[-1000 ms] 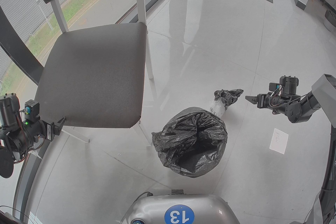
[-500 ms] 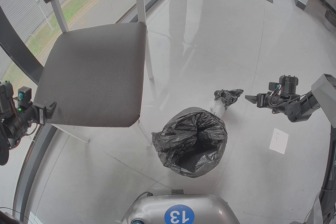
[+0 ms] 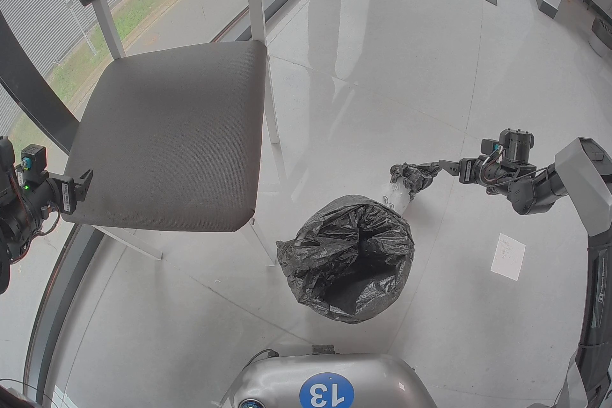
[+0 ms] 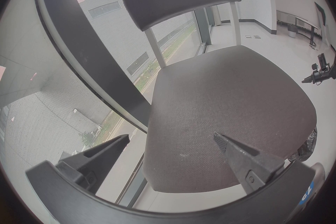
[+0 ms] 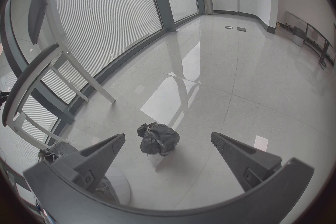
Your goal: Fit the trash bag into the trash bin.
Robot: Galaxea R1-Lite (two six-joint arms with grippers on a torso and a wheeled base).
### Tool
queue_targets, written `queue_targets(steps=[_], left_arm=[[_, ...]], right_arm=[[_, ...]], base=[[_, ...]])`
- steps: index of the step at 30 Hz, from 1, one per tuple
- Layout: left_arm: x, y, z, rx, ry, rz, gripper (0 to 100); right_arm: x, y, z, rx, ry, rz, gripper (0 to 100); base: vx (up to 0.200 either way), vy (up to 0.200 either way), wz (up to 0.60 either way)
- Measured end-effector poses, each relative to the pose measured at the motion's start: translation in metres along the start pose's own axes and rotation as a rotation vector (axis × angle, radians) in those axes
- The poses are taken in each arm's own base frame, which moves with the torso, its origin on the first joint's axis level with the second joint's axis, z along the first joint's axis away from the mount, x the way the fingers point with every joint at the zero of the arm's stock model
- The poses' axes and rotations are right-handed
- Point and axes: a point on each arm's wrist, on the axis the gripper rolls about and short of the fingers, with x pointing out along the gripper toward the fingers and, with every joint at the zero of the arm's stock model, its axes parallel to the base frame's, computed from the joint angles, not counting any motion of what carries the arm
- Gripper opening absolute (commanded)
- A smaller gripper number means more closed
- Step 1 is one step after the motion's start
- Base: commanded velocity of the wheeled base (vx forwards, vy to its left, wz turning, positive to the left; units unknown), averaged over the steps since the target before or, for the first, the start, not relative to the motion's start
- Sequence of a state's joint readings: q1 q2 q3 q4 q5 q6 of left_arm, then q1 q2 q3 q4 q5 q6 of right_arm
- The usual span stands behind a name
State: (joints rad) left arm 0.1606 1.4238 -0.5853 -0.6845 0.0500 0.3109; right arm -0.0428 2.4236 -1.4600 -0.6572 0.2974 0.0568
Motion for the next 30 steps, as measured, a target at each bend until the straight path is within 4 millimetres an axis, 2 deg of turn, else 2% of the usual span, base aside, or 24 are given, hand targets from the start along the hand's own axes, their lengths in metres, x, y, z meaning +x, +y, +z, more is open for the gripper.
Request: queue_targets(steps=[16, 29, 30], left_arm=[[0.006, -0.007, 0.001, 0.002, -0.002, -0.031, 100], [0.017, -0.009, -0.001, 0.002, 0.016, -0.038, 100], [0.018, -0.009, -0.001, 0.002, 0.017, -0.039, 100]], right_arm=[[0.039, 0.008, -0.005, -0.030, -0.057, 0.057, 100], [0.058, -0.001, -0.022, -0.027, -0.049, 0.054, 100], [0.059, -0.002, -0.023, -0.026, -0.045, 0.052, 0]], base=[[0.000, 0.000, 0.00], [0.000, 0.000, 0.00], [0.000, 0.000, 0.00]])
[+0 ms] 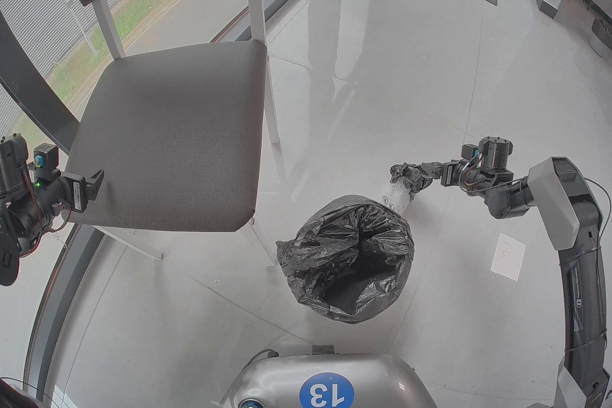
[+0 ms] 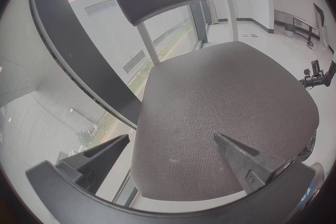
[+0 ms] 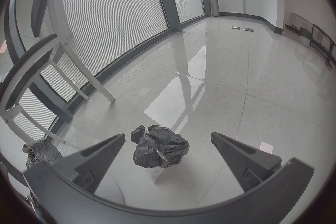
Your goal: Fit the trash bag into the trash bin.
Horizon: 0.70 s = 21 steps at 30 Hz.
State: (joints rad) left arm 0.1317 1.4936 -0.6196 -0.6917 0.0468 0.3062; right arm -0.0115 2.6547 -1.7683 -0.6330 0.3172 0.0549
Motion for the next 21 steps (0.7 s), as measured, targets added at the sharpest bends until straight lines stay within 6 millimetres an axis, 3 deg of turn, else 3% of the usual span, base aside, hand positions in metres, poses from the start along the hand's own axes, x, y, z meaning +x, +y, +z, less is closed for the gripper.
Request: queue_targets(steps=[21], left_arm=[[0.002, -0.003, -0.002, -0.011, 0.001, -0.017, 100]], right_arm=[[0.022, -0.009, -0.033, 0.022, 0.061, -0.003, 0]], base=[[0.000, 0.000, 0.00]])
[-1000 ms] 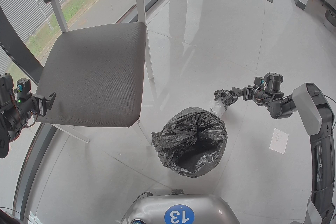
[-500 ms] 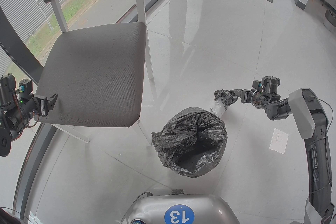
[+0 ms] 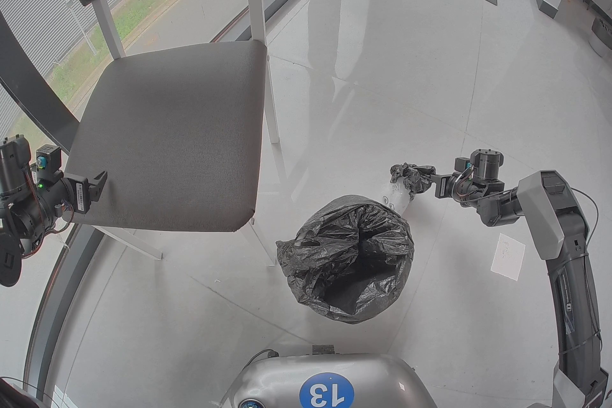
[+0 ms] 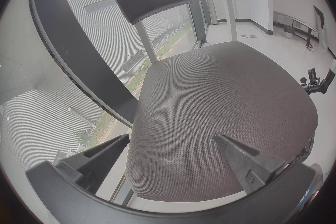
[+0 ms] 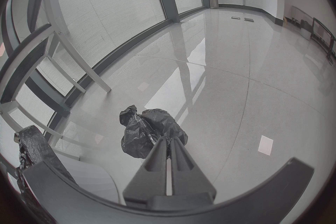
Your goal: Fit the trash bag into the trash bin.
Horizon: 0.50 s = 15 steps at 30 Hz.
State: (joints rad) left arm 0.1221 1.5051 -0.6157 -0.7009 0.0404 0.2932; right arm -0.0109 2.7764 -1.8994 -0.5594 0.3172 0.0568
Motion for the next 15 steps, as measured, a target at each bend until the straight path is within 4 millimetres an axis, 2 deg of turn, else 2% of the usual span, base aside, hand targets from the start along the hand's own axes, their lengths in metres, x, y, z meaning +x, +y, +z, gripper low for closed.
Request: queue_targets(steps=[7, 15], left_arm=[[0.001, 0.000, 0.000, 0.000, 0.002, -0.002, 100], [0.002, -0.002, -0.002, -0.017, 0.008, -0.013, 100]], right_arm=[[-0.002, 0.005, -0.004, 0.003, 0.017, 0.006, 0], [-0.011, 0.018, 0.009, -0.012, 0.014, 0.023, 0]], base=[[0.000, 0.000, 0.00], [0.000, 0.000, 0.00]])
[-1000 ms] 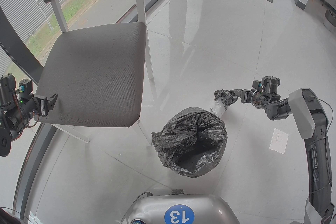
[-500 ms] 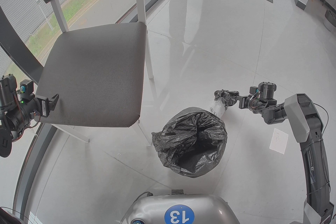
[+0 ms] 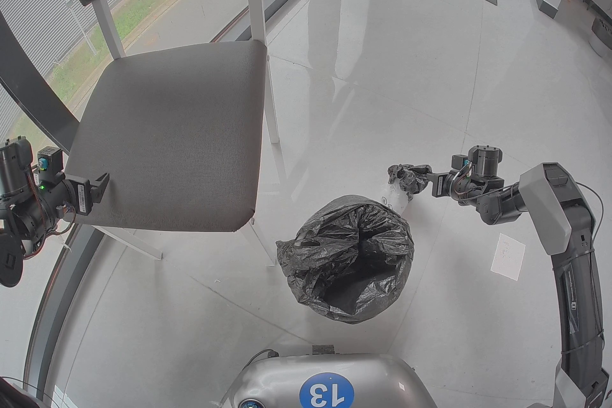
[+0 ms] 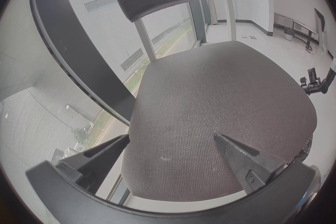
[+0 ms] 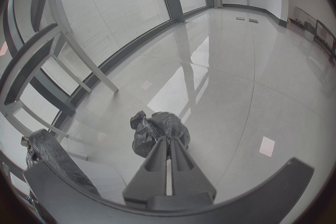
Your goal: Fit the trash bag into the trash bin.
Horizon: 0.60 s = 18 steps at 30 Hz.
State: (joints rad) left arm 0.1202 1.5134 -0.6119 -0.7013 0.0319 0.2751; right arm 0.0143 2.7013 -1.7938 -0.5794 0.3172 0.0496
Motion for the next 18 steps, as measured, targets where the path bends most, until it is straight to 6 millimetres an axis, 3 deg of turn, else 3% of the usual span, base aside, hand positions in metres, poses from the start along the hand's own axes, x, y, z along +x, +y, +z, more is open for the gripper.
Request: queue_targets(steps=[18], left_arm=[[0.000, -0.003, -0.005, -0.001, 0.017, -0.013, 100]], right_arm=[[-0.021, 0.011, 0.026, -0.021, -0.043, 0.007, 0]], base=[[0.000, 0.000, 0.00]])
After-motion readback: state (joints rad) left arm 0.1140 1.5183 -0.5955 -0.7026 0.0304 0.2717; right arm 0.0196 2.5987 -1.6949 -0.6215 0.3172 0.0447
